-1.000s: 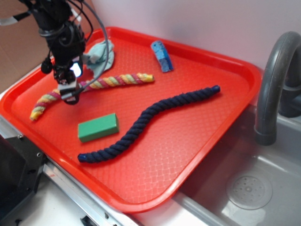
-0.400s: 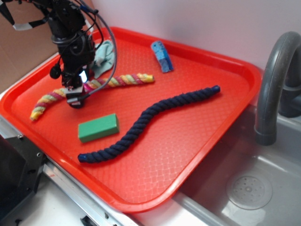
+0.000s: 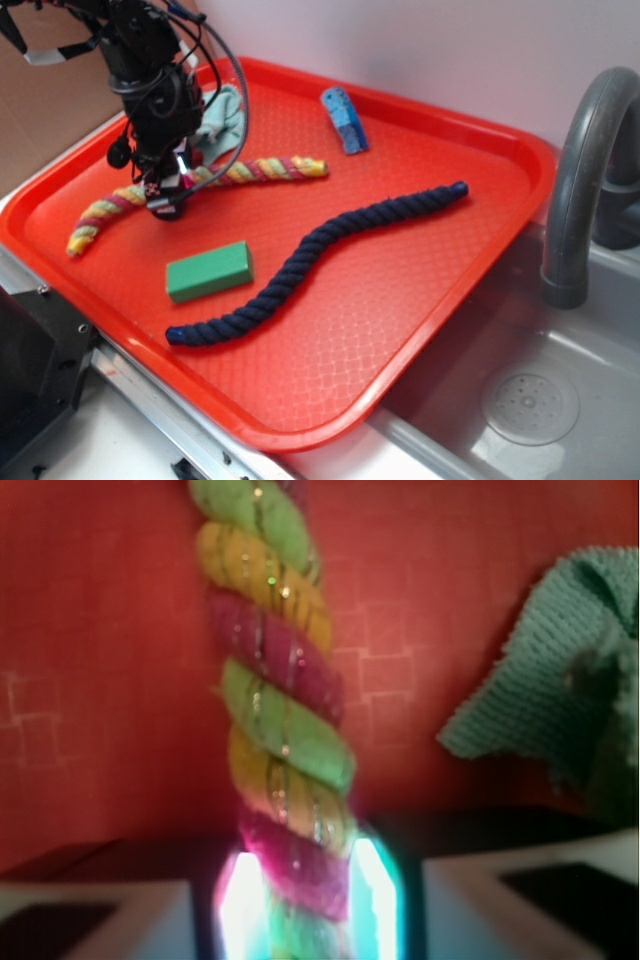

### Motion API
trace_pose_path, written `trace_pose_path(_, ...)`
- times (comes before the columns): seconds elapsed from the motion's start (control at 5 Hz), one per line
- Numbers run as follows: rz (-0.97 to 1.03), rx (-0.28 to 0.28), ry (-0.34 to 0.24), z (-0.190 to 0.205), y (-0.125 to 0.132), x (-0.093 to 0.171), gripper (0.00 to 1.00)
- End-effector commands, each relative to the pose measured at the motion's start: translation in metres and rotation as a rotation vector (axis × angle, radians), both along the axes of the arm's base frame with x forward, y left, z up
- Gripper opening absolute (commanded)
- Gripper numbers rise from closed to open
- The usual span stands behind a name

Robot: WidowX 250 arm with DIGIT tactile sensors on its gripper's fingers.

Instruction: Grab the multicolored rope.

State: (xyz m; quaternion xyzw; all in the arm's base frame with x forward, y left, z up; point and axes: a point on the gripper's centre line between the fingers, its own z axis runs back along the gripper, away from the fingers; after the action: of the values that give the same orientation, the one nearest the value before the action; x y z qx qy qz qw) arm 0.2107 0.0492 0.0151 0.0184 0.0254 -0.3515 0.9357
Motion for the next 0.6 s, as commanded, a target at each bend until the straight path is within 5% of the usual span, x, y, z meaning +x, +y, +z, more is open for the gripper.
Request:
trace_pose_path(0.0, 0.19, 0.079, -0.07, 0.066, -0.004, 0.004, 0.0)
trace_pose_path(0.2, 0.424, 0.088, -0.09, 0.116, -0.013, -0.005, 0.0)
trace_pose_path(0.4, 0.639, -0.001, -0.152, 0.166, -0.03, -0.011, 0.0)
